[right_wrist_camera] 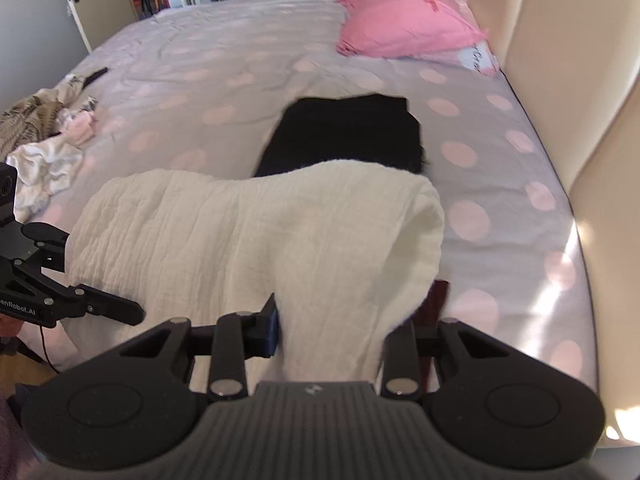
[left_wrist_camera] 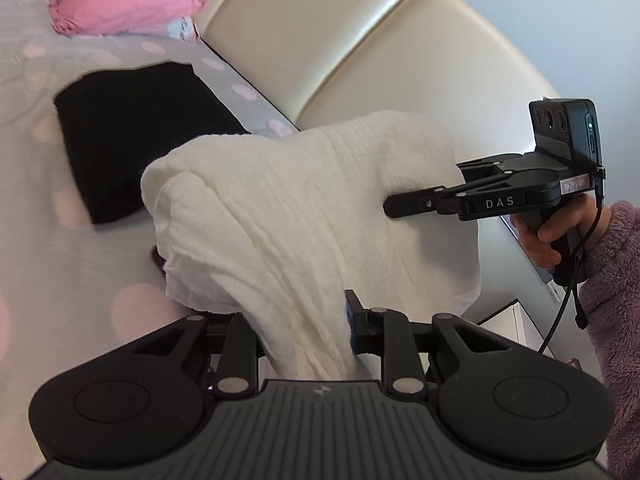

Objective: Fold clothes
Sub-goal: 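Lift and fold the held muslin over onto itself with both tools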

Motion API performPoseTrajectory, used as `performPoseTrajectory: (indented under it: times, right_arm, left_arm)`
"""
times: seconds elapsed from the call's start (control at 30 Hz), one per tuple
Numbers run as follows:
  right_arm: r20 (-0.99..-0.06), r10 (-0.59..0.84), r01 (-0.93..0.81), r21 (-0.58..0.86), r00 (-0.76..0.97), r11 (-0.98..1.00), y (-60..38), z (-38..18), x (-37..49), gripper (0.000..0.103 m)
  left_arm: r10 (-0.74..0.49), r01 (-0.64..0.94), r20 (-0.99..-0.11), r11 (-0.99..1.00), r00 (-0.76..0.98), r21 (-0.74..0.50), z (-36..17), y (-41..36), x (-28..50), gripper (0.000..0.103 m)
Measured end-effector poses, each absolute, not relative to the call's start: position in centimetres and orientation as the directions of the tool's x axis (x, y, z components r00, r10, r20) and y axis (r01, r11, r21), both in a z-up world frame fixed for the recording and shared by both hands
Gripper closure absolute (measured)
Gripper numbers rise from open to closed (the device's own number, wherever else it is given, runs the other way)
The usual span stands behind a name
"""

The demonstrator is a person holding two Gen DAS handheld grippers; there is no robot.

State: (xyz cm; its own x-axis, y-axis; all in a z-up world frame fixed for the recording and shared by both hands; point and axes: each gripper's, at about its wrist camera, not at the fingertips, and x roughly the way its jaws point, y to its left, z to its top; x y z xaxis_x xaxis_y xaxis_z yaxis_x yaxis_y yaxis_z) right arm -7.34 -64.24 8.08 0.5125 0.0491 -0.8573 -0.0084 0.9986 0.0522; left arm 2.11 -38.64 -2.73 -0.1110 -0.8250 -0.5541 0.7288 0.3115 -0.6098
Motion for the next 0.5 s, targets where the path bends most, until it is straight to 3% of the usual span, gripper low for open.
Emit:
performPoseTrajectory:
  times: [0.5]
  right_arm:
    - [-0.89,0.01,0.126,0.076,0.457,0.989,-72.4,-2.3,-0.9,0.076]
  left_arm:
    - [-0.749,0.692,-0.652,0.41,-0.117,-0.594,-10.9,-44.4,4.5,0.082]
